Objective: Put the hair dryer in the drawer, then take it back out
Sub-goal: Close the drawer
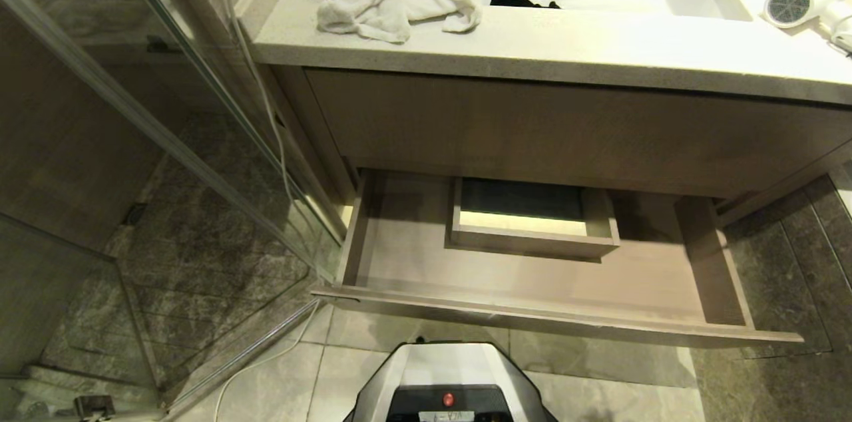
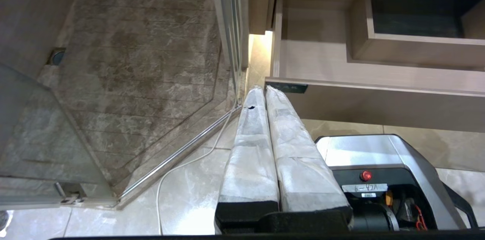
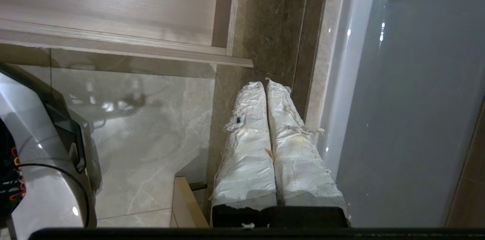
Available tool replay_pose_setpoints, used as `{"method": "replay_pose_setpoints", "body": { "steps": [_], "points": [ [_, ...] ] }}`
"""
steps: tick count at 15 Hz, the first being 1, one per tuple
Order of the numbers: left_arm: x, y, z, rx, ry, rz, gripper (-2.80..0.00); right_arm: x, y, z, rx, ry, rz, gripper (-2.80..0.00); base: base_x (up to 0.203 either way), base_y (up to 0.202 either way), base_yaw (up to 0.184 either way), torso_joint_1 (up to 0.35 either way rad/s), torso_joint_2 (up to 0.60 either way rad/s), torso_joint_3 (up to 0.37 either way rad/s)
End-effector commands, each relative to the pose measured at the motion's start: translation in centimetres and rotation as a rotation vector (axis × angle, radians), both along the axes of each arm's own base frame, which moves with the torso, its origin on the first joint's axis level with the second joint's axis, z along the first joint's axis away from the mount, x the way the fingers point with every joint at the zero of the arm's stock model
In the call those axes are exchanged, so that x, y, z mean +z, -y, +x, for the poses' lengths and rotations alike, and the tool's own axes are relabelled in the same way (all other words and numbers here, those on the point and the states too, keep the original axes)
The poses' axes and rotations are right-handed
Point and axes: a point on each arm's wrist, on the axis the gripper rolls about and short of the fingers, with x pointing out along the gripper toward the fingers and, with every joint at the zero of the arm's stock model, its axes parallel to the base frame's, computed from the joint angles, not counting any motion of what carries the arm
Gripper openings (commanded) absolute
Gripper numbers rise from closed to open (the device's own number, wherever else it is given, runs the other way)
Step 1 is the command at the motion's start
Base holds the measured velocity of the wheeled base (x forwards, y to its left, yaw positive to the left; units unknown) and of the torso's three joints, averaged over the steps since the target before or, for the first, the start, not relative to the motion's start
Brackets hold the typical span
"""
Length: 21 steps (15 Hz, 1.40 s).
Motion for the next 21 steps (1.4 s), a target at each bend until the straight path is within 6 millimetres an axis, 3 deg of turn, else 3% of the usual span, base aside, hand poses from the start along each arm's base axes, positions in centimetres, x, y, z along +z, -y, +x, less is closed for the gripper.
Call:
{"method": "replay_pose_setpoints", "body": {
  "steps": [1,11,21],
  "points": [
    [0.0,0.0,0.0,0.000,0.000,0.000,-2.80,-0.4,-0.2,-0.2,0.003,-0.010,0.004,-2.80,0.000,0.000,0.000,-0.218,0.37,0.125],
    [0.0,0.0,0.0,0.000,-0.001,0.000,-2.80,-1.4,-0.4,-0.4,0.001,-0.035,0.026,-2.80,0.000,0.000,0.000,-0.337,0.50,0.160],
    [0.0,0.0,0.0,0.000,-0.001,0.000,-2.80,-3.3,0.0,0.0,0.008,-0.097,0.078,-2.80,0.000,0.000,0.000,-0.056,0.40,0.339]
  ]
}}
